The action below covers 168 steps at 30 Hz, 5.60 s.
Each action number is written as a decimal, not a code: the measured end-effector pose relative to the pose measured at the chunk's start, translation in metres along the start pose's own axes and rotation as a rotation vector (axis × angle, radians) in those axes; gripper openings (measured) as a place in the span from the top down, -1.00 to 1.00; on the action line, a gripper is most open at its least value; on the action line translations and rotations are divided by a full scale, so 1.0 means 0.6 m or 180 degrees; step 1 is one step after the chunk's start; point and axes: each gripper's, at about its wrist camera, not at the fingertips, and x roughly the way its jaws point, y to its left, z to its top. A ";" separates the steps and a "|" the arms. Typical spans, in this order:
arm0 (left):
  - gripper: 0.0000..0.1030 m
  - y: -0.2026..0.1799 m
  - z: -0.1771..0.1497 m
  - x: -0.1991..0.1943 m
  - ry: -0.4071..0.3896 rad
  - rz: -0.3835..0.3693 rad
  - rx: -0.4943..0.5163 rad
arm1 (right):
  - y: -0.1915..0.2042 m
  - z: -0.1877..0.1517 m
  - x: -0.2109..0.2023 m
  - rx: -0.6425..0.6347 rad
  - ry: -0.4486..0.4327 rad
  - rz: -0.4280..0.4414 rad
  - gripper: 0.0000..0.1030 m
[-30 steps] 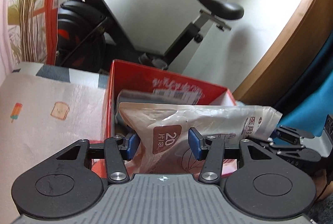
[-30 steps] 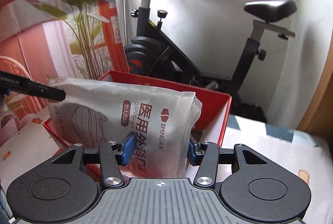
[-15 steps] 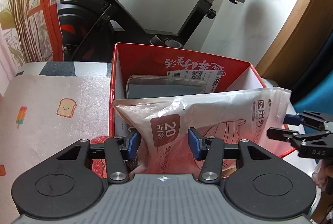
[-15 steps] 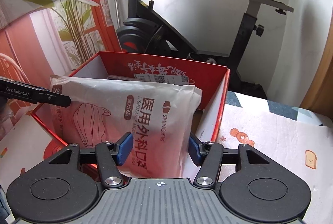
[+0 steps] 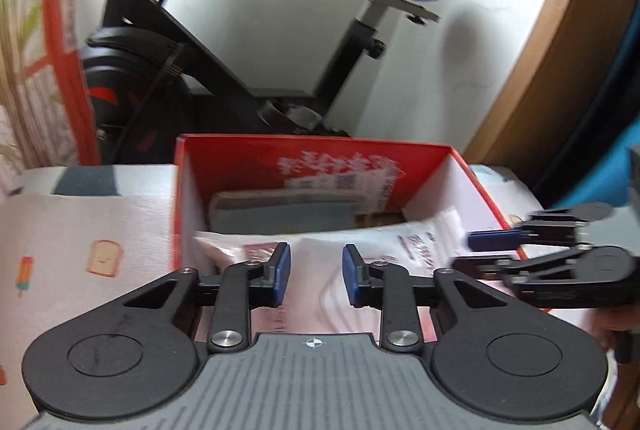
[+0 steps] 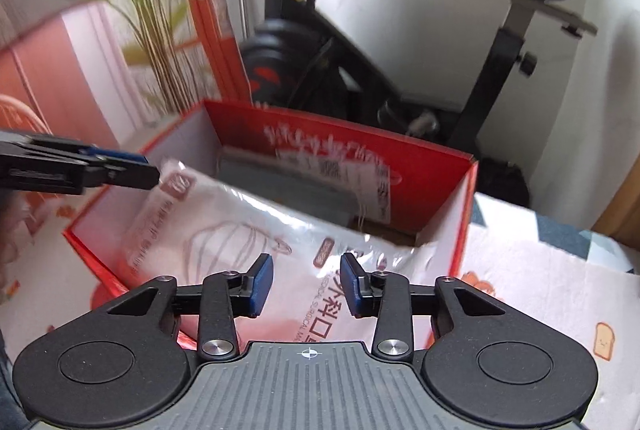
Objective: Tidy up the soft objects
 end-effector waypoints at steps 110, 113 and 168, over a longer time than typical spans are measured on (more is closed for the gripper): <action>-0.44 -0.048 -0.362 -0.159 0.0157 -0.0222 -0.0534 | 0.178 -0.349 -0.123 0.0599 -0.0253 0.0242 -0.42; -0.34 -0.043 -0.364 -0.153 0.0200 -0.0288 -0.0606 | 0.179 -0.351 -0.118 0.0615 -0.0205 0.0295 -0.38; 0.05 -0.011 -0.400 -0.130 0.0200 -0.0782 -0.1164 | 0.237 -0.362 -0.113 -0.0078 -0.0267 0.0408 -0.05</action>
